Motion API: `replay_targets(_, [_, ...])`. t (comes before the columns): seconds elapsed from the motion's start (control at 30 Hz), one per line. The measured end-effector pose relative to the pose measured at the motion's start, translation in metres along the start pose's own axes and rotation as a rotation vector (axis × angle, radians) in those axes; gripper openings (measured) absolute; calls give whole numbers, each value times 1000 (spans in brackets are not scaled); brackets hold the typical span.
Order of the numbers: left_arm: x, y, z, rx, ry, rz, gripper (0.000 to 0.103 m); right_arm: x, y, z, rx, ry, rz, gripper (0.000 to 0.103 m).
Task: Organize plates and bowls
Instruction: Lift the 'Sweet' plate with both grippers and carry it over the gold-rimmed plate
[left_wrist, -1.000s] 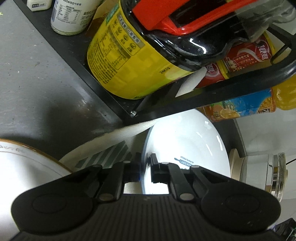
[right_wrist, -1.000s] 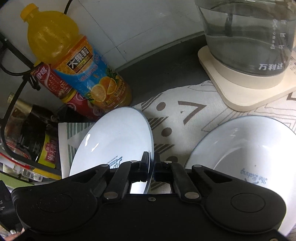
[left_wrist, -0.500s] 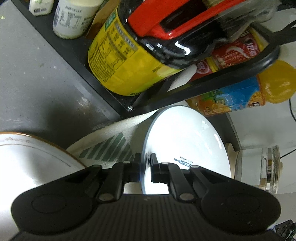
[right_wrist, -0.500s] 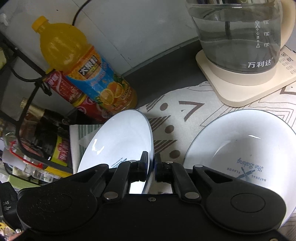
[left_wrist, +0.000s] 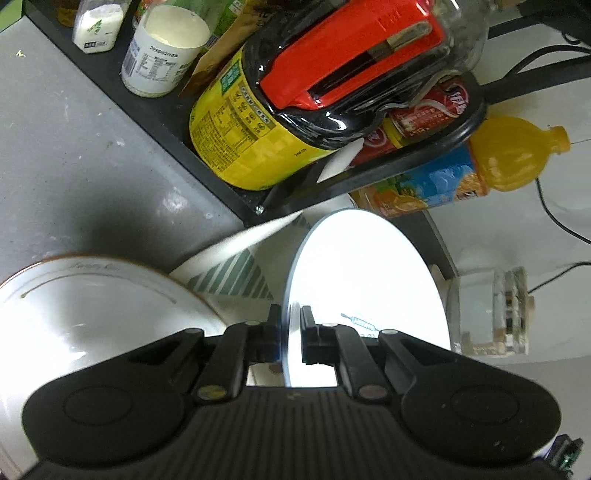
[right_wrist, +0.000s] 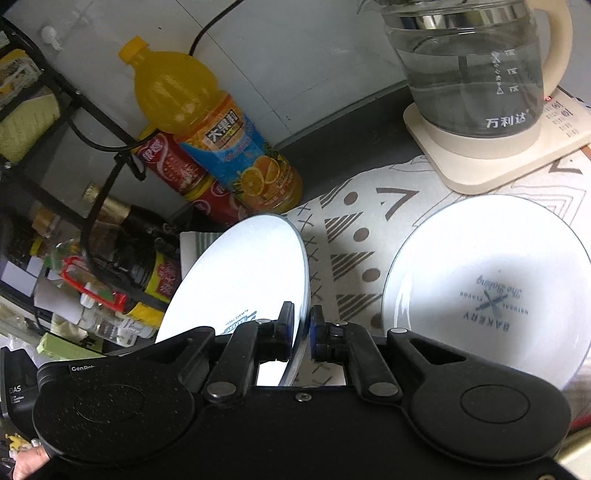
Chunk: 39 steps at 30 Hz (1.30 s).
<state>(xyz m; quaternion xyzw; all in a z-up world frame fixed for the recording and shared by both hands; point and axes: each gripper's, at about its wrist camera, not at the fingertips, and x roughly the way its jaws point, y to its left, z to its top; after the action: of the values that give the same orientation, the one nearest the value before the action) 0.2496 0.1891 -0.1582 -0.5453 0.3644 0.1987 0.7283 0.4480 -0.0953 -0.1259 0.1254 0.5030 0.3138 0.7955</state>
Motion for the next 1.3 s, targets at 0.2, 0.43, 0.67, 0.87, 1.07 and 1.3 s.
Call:
replay_targets(0.2, [-22, 6, -3, 32, 9, -7, 7, -13, 9, -16, -14, -12, 20, 8])
replay_targets(0.43, [-43, 16, -10, 48, -2, -6, 7, -24, 21, -31, -40, -13, 42, 9])
replay_targets(0.67, [-58, 34, -17, 12, -17, 22, 7, -25, 33, -49, -85, 10, 50, 9])
replay_targets(0.87, [-70, 49, -24, -23, -29, 47, 7, -21, 38, -64, -117, 50, 61, 9])
replay_targets(1.07, [-82, 63, -31, -60, -45, 68, 7, -16, 45, -75, -145, 78, 76, 9])
replay_targets(1.3, [-92, 80, -37, -97, -61, 93, 7, -10, 56, -83, -187, 101, 94, 9])
